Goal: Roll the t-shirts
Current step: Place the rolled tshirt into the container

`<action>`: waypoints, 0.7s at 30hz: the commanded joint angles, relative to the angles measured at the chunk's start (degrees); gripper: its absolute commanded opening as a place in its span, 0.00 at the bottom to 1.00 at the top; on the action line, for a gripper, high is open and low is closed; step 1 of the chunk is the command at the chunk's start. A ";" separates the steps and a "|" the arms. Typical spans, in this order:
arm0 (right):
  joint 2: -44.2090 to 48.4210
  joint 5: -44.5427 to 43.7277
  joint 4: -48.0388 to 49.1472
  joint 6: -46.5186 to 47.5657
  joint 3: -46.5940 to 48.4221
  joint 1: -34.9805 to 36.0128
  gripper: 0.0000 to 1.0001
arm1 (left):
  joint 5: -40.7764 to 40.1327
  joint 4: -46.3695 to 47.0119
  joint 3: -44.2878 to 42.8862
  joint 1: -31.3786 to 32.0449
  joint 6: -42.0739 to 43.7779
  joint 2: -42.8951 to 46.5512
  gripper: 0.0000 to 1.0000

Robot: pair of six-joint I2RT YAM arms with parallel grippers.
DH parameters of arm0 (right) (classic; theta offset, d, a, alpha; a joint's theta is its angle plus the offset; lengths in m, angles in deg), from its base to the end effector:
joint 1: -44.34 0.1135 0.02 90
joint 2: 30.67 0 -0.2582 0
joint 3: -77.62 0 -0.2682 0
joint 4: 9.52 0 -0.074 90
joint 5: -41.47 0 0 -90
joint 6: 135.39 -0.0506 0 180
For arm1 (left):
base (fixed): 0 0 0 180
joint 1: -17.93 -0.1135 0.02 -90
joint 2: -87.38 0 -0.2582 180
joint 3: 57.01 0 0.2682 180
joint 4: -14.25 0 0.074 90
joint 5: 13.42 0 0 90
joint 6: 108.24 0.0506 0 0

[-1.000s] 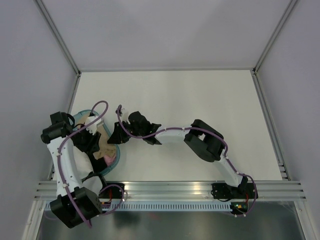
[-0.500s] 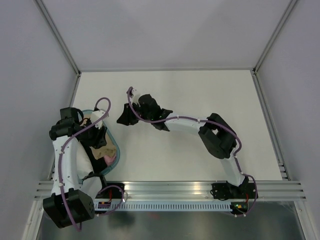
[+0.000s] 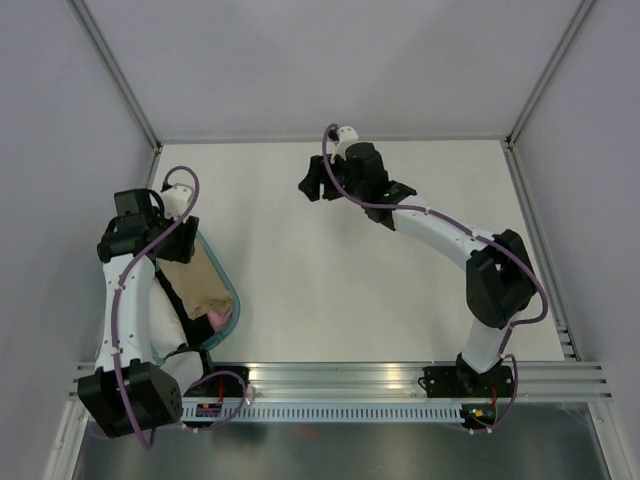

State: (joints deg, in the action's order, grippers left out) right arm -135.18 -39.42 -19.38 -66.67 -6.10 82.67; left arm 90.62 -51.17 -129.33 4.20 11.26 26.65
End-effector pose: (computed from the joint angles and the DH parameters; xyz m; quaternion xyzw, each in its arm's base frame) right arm 0.3621 0.2965 0.2866 -0.1657 0.7911 0.3467 0.4759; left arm 0.2255 0.0425 0.2933 0.1670 0.9293 0.0055 0.3292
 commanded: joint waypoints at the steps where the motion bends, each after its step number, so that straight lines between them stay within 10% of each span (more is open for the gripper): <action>1: 6.41 -10.39 -7.81 5.79 -3.10 -5.88 0.77 | -13.77 9.59 -4.05 -0.76 -13.31 -5.35 0.65; 4: 11.41 -16.10 -11.32 9.04 -5.83 -11.07 0.98 | -18.34 11.70 -7.39 -5.15 -16.39 -9.49 0.69; 14: 19.69 -21.41 -13.53 13.89 -13.47 -25.22 0.98 | -19.58 14.17 -10.66 -24.48 -15.35 -11.34 0.72; 21: 19.08 -20.62 -12.74 13.81 -13.57 -26.72 0.98 | -19.14 13.82 -7.58 -25.81 -13.76 -10.37 0.74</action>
State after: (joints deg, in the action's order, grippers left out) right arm -116.84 -59.97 -32.82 -53.67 -19.76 55.65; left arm 72.15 -38.65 -137.55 -21.48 -2.38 14.59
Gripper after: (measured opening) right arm 0.979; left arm 0.736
